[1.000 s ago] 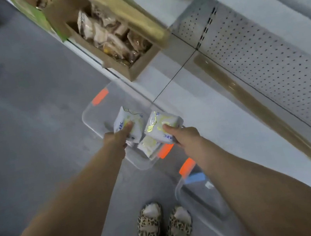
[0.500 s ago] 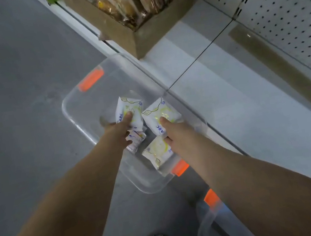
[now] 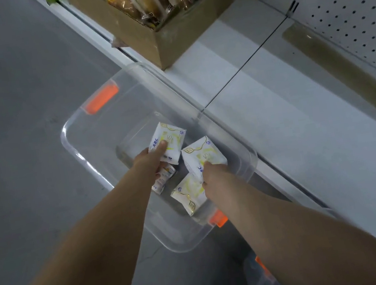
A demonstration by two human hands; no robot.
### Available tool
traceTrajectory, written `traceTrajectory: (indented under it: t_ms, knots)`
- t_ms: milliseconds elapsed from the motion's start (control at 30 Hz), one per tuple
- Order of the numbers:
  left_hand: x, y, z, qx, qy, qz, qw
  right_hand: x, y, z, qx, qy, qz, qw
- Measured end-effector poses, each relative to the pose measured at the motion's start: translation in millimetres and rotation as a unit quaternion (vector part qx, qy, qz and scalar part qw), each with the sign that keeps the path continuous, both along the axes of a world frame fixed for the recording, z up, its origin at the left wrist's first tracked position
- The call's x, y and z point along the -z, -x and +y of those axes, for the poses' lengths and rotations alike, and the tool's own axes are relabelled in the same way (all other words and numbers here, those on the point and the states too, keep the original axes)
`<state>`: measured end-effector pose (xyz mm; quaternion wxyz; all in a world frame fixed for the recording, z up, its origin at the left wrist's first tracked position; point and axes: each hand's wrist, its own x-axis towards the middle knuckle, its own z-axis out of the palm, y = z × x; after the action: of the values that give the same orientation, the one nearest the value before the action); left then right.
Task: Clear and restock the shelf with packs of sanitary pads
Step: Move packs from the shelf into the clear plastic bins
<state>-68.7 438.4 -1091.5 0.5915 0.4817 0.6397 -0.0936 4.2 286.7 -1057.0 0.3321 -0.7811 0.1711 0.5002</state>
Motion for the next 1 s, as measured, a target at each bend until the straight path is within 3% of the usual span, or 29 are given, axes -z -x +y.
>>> traceTrajectory:
  t_ms: [33, 233, 433, 700, 833, 1000]
  knots:
    - [-7.2, 2.4, -2.7, -0.002, 0.005, -0.006, 1.000, 1.6, -0.6, -1.0, 0.085, -0.015, 0.010, 0.996]
    - [-87.7, 25.5, -18.3, -0.060, -0.001, -0.012, 0.998, -82.5, 14.1, -17.9, 0.069, -0.045, 0.015, 0.996]
    - [-228.2, 38.2, -24.7, -0.075, -0.012, -0.041, 0.996, -226.7, 17.4, -34.6, 0.066, -0.046, -0.059, 0.995]
    - [-460.6, 36.3, -25.8, 0.082, -0.132, -0.092, 0.984, -455.3, 12.1, -59.3, -0.103, -0.062, -0.231, 0.966]
    - [-571.5, 28.3, -37.4, 0.210, -0.239, -0.124, 0.940, -557.4, 20.6, -68.2, -0.192, -0.058, -0.319, 0.926]
    - [-697.7, 24.8, -53.4, 0.356, -0.391, -0.122, 0.840, -687.1, 30.3, -83.6, -0.224, -0.035, -0.408, 0.885]
